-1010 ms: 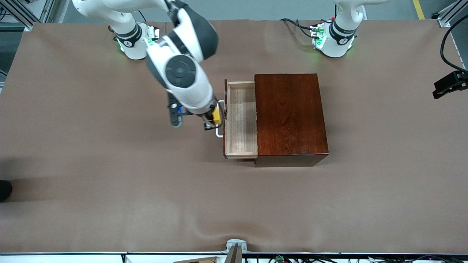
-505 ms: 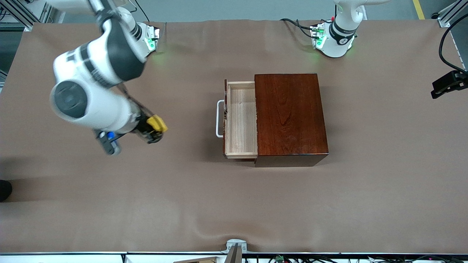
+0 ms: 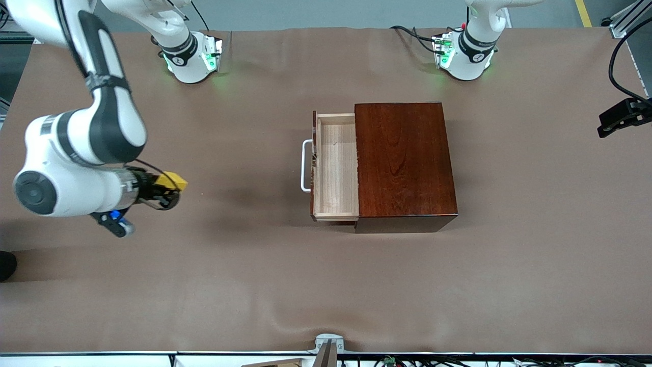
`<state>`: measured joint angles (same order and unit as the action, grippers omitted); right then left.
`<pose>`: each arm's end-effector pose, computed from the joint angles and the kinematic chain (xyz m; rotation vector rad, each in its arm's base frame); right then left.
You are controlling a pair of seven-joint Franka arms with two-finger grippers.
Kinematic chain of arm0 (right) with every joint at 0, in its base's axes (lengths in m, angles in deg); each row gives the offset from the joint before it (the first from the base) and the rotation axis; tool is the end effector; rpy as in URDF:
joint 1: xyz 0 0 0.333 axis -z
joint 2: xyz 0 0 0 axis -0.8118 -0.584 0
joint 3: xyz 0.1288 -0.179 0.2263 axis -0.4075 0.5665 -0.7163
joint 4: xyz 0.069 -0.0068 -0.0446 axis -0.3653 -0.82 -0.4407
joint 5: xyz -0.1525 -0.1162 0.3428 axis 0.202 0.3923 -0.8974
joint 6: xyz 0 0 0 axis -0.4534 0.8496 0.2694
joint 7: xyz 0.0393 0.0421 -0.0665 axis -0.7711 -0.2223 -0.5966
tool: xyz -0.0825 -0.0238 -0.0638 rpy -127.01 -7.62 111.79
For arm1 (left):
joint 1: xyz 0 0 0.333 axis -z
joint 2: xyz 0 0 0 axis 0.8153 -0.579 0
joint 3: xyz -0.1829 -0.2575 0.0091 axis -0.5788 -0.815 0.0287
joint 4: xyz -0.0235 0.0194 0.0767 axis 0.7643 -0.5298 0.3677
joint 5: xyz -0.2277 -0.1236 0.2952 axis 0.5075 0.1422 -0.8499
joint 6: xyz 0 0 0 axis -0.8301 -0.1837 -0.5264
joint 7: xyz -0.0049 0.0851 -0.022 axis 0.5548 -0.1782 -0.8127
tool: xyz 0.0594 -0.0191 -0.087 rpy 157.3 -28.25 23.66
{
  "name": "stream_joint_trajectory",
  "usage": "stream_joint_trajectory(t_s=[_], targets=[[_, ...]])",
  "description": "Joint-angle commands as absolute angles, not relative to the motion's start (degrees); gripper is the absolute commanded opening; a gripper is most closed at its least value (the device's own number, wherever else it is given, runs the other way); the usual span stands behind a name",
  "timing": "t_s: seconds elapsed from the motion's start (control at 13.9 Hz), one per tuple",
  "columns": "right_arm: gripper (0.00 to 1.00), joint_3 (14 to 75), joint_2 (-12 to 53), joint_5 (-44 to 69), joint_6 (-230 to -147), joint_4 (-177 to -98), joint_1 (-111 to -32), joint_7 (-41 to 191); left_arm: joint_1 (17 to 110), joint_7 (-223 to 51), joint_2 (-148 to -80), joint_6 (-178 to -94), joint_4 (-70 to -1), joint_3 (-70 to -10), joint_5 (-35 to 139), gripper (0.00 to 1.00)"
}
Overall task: Open drawer, take yellow block, close drawer
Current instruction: 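Lift the yellow cube out of the drawer with the right gripper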
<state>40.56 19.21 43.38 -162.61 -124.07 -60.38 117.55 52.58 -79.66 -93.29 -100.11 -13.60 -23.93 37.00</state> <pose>0.6376 0.0663 0.3955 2.9103 -0.8902 -0.5785 0.5653 0.0108 0.6620 -3.0401 -0.0130 0.0384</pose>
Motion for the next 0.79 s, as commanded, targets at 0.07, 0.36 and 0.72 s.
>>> stream_joint_trajectory(t_s=[0.07,0.36,0.72], targets=[[0.0,39.42,20.35,45.35,-168.42,-130.85,-53.06,101.66,52.24,-77.34,-92.13,-98.83,-13.15,-24.22,36.03,1.0],[0.0,39.42,19.82,53.32,-176.77,-135.52,-47.17,88.55,52.24,-76.98,-89.94,-96.2,-13.15,-24.22,36.55,1.0],[0.0,39.51,18.15,55.45,-183.97,-140.34,-39.96,78.34,51.81,-76.98,-90.99,-96.01,-14.12,-23.61,38.48,1.0]])
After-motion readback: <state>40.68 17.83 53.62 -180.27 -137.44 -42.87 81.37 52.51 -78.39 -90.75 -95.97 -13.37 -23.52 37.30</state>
